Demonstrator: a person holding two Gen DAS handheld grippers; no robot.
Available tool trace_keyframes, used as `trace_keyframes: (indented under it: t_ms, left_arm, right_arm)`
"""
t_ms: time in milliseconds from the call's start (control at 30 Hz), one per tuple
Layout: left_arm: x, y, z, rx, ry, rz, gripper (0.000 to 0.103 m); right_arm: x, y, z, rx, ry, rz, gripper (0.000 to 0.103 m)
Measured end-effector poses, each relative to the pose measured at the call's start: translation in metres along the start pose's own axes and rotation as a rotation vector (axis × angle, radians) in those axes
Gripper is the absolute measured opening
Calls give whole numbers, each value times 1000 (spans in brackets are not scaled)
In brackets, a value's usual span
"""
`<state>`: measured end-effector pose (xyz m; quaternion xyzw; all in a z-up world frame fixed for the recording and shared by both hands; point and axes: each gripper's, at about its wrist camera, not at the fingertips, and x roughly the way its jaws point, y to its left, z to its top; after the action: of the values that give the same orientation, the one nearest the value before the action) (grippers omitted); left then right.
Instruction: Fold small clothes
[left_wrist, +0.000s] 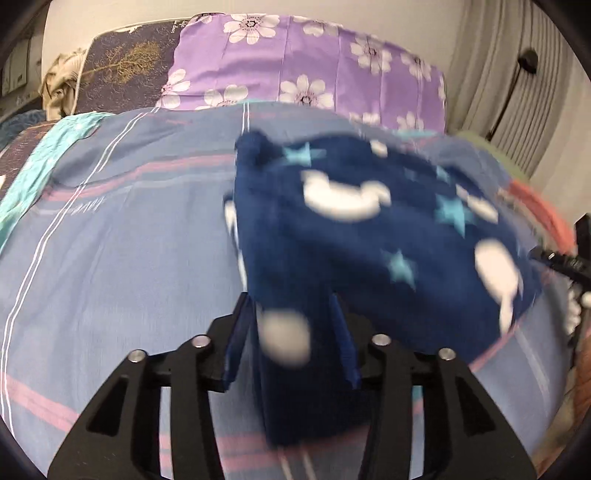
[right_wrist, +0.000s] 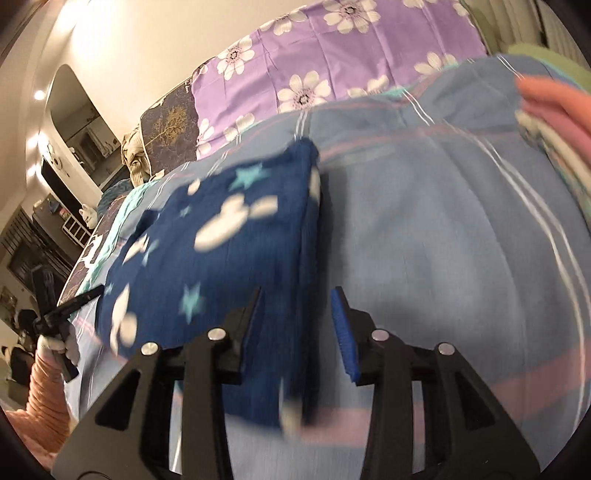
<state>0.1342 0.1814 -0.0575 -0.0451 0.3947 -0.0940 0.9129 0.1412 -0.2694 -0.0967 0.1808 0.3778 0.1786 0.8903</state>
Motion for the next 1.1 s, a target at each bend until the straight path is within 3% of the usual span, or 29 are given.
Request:
trace_keyframes:
  t_ms: [133, 267, 367, 467, 567, 633, 800, 867, 967, 1100]
  left_arm:
    - [-25, 9, -31, -107, -5, -25, 51]
    - [-41, -4, -32, -95, -24, 57, 51]
    - [-56, -46, -15, -9, -83, 17, 51]
    - [-59, -120, 7, 125, -98, -97, 51]
    - [-45, -200, 16, 256, -64, -222, 50]
    - [-29, -256, 15, 356, -33, -285, 50]
    - [12, -343, 6, 469, 27, -299, 51]
    - [25, -360, 7, 469, 43, -285, 52]
    - [43, -380, 13, 452, 52, -245, 61]
    - [67, -397, 21, 422, 81, -180, 62]
  right_arm:
    - [-16, -7, -36, 26, 16, 14, 40]
    - [-20, -12, -40, 45, 15, -4, 42]
    - [-25, -17, -28, 71, -23, -42, 41]
    - [-17, -23, -14, 86, -13, -59, 16]
    - [0, -32, 1, 98, 27, -39, 10]
    - [12, -35, 8, 91, 61, -31, 10]
    - [41, -29, 29, -7, 132, -8, 14]
    - [51, -27, 37, -41, 152, -3, 18]
    - [68, -25, 53, -85, 175, 6, 34]
    - [90, -23, 74, -112, 187, 2, 38]
